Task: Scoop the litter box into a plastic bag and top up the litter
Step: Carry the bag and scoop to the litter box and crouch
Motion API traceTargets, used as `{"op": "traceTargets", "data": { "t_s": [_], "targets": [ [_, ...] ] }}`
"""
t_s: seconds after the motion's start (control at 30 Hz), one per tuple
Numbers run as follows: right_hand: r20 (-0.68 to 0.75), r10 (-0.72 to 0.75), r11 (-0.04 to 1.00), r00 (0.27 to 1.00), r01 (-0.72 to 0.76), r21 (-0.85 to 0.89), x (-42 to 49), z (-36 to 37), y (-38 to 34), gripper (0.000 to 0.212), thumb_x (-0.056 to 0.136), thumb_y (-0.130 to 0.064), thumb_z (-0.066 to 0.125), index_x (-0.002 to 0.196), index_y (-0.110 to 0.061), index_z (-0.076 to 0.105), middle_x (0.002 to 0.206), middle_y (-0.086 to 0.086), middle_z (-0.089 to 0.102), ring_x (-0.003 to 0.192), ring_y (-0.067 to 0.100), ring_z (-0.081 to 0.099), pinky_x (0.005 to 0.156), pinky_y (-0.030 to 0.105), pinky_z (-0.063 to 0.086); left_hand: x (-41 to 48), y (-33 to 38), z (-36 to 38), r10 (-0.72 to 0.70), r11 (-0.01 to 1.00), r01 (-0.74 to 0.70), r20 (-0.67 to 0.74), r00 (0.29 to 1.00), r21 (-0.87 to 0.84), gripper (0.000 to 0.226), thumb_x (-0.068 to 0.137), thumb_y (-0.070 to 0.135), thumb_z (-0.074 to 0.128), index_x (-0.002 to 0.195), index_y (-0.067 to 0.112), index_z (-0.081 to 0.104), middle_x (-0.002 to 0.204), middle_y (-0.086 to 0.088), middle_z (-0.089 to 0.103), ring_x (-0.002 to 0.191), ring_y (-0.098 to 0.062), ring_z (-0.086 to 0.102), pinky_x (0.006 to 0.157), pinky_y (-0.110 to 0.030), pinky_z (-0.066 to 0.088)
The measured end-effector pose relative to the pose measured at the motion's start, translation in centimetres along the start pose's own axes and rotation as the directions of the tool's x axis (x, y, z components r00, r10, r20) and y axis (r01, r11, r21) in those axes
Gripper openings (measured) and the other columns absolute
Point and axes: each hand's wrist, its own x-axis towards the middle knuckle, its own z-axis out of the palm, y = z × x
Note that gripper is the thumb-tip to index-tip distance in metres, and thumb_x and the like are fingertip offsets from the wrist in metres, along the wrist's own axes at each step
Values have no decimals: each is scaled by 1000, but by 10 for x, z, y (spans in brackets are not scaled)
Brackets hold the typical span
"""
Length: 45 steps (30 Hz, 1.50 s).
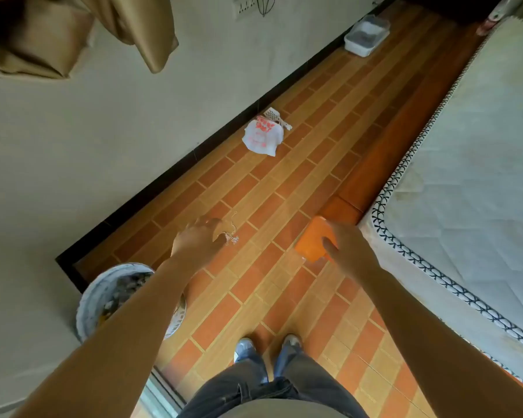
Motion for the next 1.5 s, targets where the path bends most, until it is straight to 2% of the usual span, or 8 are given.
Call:
{"op": "traceTargets", "data": {
  "t_s": [0.37, 0.47, 0.57, 0.87, 1.03, 1.17, 1.33, 1.5],
  "targets": [
    [-5, 69, 988, 998, -69, -141, 47, -2, -6, 44, 97, -24, 42, 139, -13, 37, 134, 7, 48, 125, 25, 39, 100, 33, 33, 62, -3, -24, 106, 977, -107, 15, 994, 183, 44, 97, 36, 39, 139, 25, 39, 144, 2, 40, 131, -19, 39, 99, -37, 42],
    [13, 96, 986, 995, -94, -135, 75, -8, -3, 44, 97, -24, 41, 139, -12, 36, 137, 8, 46, 128, 25, 37, 103, 34, 31, 90, -6, -29, 109, 964, -118, 48, 993, 238, 42, 97, 36, 38, 137, 26, 40, 141, 2, 43, 129, -18, 41, 97, -35, 44],
    [12, 115, 987, 993, -113, -116, 111, -18, -3, 42, 96, -22, 42, 137, -14, 38, 134, 7, 48, 125, 26, 38, 98, 35, 36, 126, -2, -39, 108, 951, -122, 63, 992, 283, 42, 97, 37, 38, 137, 26, 40, 138, 0, 45, 126, -19, 45, 96, -33, 46],
    [-17, 160, 984, 987, -161, -72, 254, -83, 23, 38, 93, -21, 46, 131, -12, 46, 134, 5, 49, 128, 24, 37, 103, 36, 35, 289, 46, -76, 121, 977, -126, 37, 992, 175, 43, 96, 35, 41, 137, 25, 43, 141, 0, 45, 126, -18, 45, 101, -35, 44],
    [-67, 129, 986, 989, -135, -95, 334, -124, 34, 38, 96, -19, 42, 133, -12, 44, 133, 7, 50, 127, 25, 39, 103, 36, 37, 369, 71, -101, 54, 997, -54, -12, 998, 60, 42, 97, 33, 42, 136, 20, 45, 140, -5, 46, 125, -24, 47, 103, -37, 42],
    [-43, 107, 985, 993, -112, -129, 384, -146, 29, 42, 98, -20, 38, 139, -12, 36, 140, 7, 43, 133, 25, 33, 109, 35, 31, 415, 87, -121, -41, 999, 42, -25, 999, 30, 38, 96, 37, 45, 127, 16, 53, 131, -7, 54, 119, -26, 52, 101, -41, 42],
    [-64, 122, 989, 990, -127, -72, 442, -164, 28, 38, 98, -22, 40, 135, -17, 41, 138, 5, 45, 133, 26, 33, 108, 38, 34, 479, 95, -143, 73, 996, -72, -14, 997, 56, 42, 94, 24, 47, 134, 12, 47, 137, -11, 47, 124, -28, 45, 101, -42, 40],
    [-41, 167, 985, 985, -169, -44, 510, -181, 31, 42, 98, -23, 40, 139, -15, 37, 142, 4, 42, 136, 23, 29, 112, 38, 30, 566, 103, -157, 115, 991, -114, -11, 993, 72, 41, 94, 30, 47, 132, 16, 50, 135, -9, 48, 120, -27, 46, 95, -39, 41]
  ]
}}
